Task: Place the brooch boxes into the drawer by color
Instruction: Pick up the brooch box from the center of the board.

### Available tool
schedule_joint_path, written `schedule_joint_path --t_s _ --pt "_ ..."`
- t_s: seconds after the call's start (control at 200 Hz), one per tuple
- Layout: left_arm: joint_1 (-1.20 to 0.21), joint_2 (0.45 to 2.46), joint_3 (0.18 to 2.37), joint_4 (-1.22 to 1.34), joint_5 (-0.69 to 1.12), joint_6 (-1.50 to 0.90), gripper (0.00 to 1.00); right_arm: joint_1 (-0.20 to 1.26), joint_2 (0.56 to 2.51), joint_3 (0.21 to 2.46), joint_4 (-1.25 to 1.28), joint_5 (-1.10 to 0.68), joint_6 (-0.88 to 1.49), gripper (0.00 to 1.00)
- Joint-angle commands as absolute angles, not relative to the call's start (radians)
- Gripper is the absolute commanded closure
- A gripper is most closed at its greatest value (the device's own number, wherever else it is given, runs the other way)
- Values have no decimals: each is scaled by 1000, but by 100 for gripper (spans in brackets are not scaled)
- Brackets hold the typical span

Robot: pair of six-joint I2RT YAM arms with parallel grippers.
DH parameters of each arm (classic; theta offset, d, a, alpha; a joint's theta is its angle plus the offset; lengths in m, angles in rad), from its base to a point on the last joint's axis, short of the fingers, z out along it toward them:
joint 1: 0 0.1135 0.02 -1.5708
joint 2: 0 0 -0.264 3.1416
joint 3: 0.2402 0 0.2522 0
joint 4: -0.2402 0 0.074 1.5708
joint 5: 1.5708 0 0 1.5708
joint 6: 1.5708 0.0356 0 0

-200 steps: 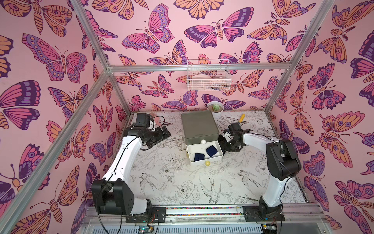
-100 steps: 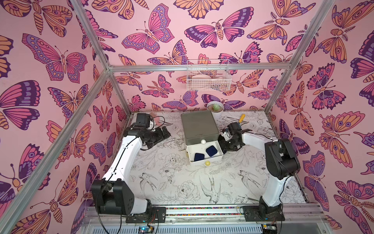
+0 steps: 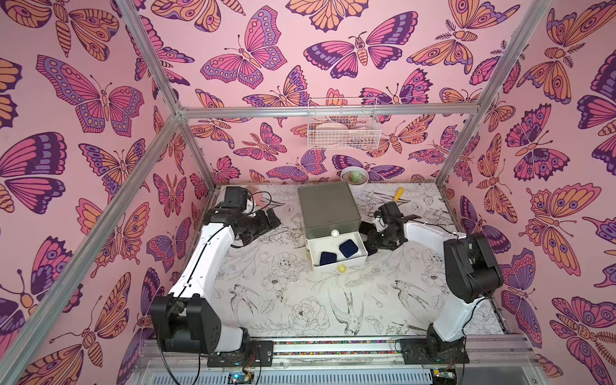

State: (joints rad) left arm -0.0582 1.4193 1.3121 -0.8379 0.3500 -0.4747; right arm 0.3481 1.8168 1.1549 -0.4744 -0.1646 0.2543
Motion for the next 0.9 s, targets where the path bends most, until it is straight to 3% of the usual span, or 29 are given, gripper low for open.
schedule_joint_path --t_s 0.0,0.115,0.326,0.516,0.897 --pt "-53 1399 1308 -849 343 -457 0 342 1810 1149 -522 -90 259 36" --pt "-54 1396 1304 -848 342 -457 0 342 1797 1138 -520 -87 257 27" --pt "-54 1397 1307 -850 347 -456 0 347 1751 1143 -502 -159 242 19" --pt "-53 1399 1310 -848 347 -457 0 365 1733 1146 -476 -215 217 17" --pt "-51 1391 1310 -851 345 -453 0 374 1837 1170 -490 -154 210 17"
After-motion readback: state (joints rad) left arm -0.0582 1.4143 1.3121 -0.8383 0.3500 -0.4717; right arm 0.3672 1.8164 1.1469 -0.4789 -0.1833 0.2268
